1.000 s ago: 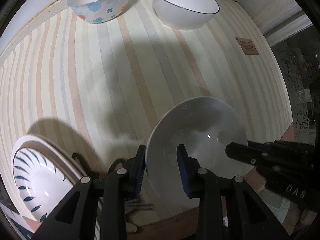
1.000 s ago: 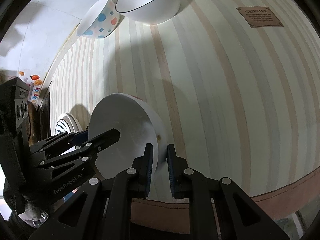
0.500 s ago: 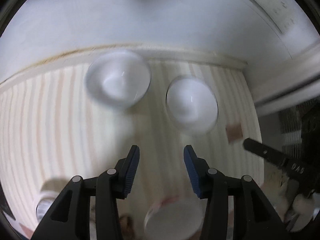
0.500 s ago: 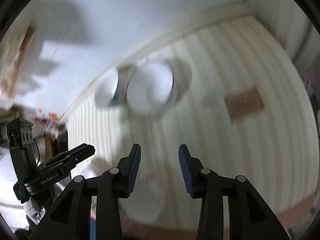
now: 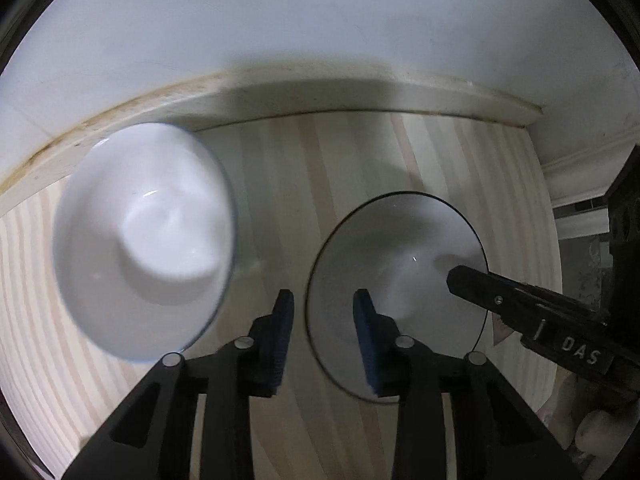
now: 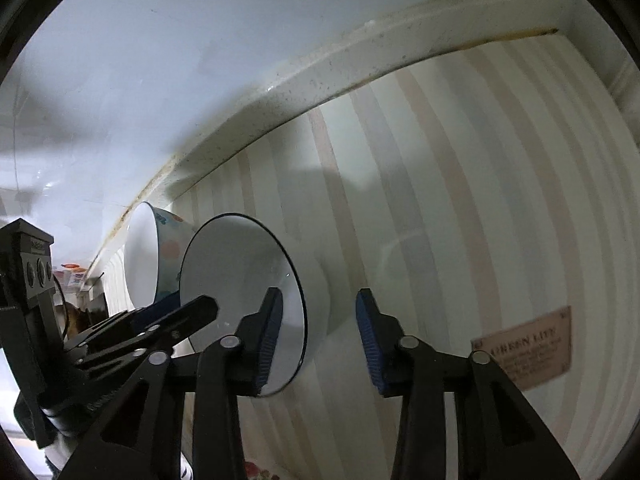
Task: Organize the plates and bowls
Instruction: 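Carry the plain white bowl with the right gripper toward the black-rimmed bowl, then lower the plain bowl into the black-rimmed bowl and open the right gripper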
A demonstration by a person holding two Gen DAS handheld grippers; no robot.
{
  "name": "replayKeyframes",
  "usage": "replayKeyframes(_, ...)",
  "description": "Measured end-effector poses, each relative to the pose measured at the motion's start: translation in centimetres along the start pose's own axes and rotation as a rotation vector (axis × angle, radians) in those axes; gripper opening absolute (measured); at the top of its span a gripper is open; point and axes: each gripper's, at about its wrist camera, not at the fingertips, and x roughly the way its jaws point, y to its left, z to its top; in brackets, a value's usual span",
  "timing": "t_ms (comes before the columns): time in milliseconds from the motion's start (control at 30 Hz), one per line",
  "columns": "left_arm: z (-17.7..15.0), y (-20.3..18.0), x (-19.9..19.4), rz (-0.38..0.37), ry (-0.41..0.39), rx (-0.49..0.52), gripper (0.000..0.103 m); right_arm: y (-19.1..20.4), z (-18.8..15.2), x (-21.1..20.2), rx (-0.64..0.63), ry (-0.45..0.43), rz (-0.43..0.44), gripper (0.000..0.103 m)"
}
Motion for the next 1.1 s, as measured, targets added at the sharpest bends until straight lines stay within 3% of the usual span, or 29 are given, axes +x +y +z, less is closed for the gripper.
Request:
replayKeyframes(33,0.0,-0.2,0.2,0.009,0.001,0.008,0.024,0.1,0.2,0.3,-0.005,0.005,-0.005,0.02)
replayKeyframes(133,0.3,-1.0,0.7,0.022,-0.007,0.019,0.024,0.6,0.2,0.9,-0.027,0.011,-0.015,0.012)
replayKeyframes(633,-1.5,-1.7,-2.4,0.023,-0.048,0.039,0.024,2.3,-1.4,-0.2,-0.076,-0.001,-0.054,0.012)
replayKeyframes(900,-5.0,-2.1,-6.6,0.009,-0.077,0.073,0.024,4.2,-4.6,-4.1,-0.099,-0.03,-0.045,0.012)
replayKeyframes(1100,-8.4,-2.2,-8.9,-0.002,-0.072,0.097,0.024,5.6,-9.0,-6.9,-0.112,-0.041,-0.048,0.012)
